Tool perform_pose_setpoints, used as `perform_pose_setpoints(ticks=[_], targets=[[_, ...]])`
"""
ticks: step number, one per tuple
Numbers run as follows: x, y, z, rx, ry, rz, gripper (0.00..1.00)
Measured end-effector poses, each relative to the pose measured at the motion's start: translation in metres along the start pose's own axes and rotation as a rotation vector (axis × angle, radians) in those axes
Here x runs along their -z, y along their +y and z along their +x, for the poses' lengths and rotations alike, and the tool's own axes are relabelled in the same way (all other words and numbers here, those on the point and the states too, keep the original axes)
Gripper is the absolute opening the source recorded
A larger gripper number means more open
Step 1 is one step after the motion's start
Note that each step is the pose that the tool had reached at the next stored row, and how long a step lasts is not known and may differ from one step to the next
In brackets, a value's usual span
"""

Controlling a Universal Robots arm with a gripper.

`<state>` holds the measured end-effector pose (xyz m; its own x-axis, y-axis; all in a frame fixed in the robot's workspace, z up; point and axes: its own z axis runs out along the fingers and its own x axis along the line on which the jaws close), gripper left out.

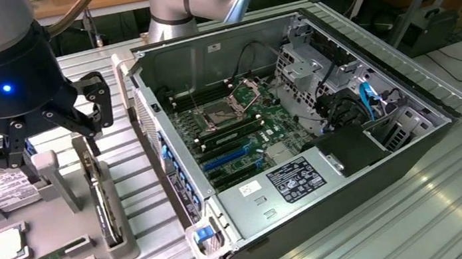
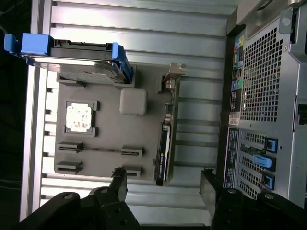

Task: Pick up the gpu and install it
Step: 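Pick up the gpu and move the gpu toward the slot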

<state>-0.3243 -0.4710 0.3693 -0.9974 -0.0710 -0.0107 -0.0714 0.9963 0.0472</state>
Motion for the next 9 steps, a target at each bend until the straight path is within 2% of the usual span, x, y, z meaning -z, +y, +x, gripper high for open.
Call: perform_pose_setpoints(ticks=[4,9], targets=[[-0.0075,0.0014,-0.001,0.0,0.0011,-0.0003,0.73],[-0.0125,0.0039,-0.001,0.0,0.0076,-0.0022,0.73]])
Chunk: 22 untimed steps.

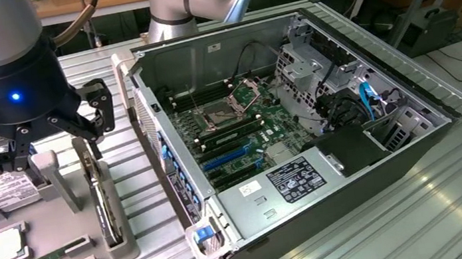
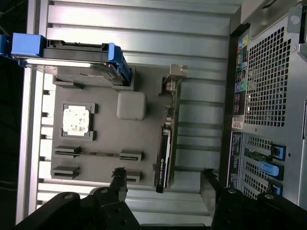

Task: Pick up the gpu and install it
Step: 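Pick up the gpu and move the gpu toward the slot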

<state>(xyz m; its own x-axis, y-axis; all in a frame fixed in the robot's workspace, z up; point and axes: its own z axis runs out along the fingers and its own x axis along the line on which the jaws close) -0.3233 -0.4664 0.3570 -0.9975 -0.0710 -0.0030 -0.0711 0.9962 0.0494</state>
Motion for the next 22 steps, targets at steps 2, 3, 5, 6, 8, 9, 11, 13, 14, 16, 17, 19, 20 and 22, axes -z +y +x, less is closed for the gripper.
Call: perform_pose_setpoints(ticks=[2,3,5,6,8,9,11,13,14,16,17,19,20,22], targets=[[-0.0024,0.0004,0.0,0.0,0.0024,-0.001,0.71],[-0.0032,0.0005,0.0,0.0,0.0044,-0.0011,0.64],[-0.0043,0.0005,0.0,0.0,0.0071,-0.0014,0.64],[-0.0047,0.0005,0.0,0.0,0.0087,-0.0014,0.64],[-0.006,0.0004,0.0,-0.001,0.0154,-0.0019,0.64],[-0.0069,0.0004,0.0,-0.001,0.0212,-0.0023,0.64],[-0.0089,0.0004,0.0,-0.002,0.028,-0.002,0.64],[-0.0112,0.0003,0.0,-0.002,0.0343,-0.0025,0.64],[-0.0114,0.0003,0.0,-0.002,0.0379,-0.0027,0.64],[-0.0118,0.0003,0.0,-0.002,0.0431,-0.003,0.64],[-0.012,0.0003,0.0,-0.002,0.0452,-0.0032,0.64],[-0.0126,0.0004,0.0,-0.002,0.0478,-0.0034,0.64],[-0.0127,0.0004,0.0,-0.002,0.049,-0.0035,0.62],[-0.0129,0.0005,0.0,-0.003,0.0505,-0.0035,0.62]])
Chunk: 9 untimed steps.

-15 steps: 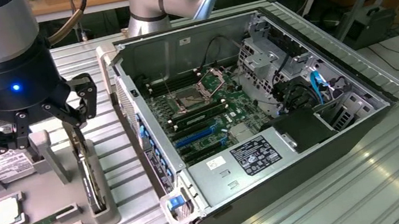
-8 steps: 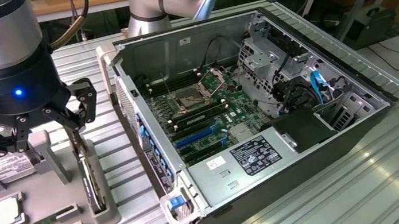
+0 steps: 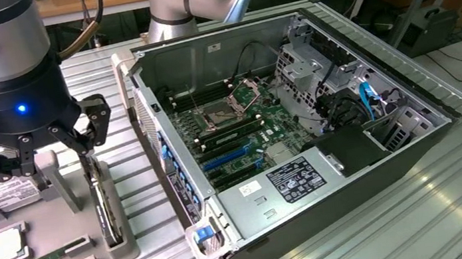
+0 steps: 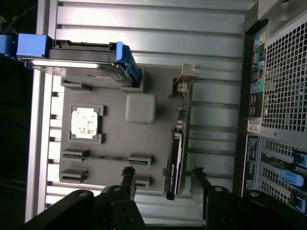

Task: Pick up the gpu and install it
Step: 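Pick up the gpu and move the gpu toward the slot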

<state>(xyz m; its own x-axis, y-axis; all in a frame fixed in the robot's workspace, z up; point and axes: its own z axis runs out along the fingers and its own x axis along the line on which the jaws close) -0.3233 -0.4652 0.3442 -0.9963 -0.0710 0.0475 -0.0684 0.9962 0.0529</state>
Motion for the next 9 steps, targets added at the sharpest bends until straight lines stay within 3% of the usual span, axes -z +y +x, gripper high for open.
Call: perform_pose_setpoints(ticks=[1,7,9], targets=[[-0.0001,0.0,-0.0001,0.0,0.0002,0.0001,0.55],[-0.0034,0.0,-0.0003,0.0,-0.0072,0.0038,0.55],[-0.0047,0.0004,-0.0004,0.0,-0.0137,0.0071,0.55]])
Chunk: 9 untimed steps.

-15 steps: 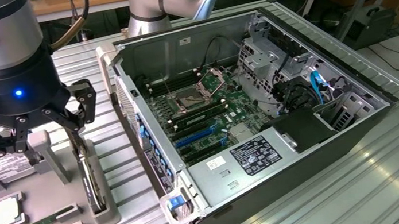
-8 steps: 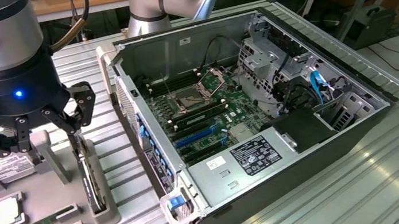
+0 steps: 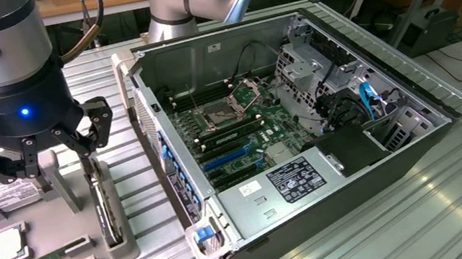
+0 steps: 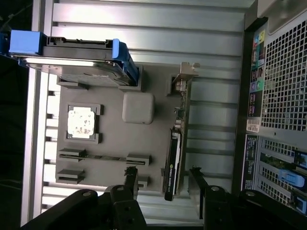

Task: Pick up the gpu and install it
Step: 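Pick up the gpu and move the gpu toward the slot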

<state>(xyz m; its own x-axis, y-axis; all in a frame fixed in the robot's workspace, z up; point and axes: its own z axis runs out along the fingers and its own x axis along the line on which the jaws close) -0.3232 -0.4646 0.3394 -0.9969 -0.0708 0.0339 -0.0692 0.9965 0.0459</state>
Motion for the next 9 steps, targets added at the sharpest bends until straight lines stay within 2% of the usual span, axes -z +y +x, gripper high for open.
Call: perform_pose_setpoints(ticks=[2,3,9], targets=[[-0.0007,0.0009,0.0,0.001,-0.015,0.0055,0.55],[-0.0012,0.0014,0.0,0.001,-0.0196,0.0066,0.55],[-0.0109,0.0015,-0.002,0.001,-0.0206,0.0069,0.55]])
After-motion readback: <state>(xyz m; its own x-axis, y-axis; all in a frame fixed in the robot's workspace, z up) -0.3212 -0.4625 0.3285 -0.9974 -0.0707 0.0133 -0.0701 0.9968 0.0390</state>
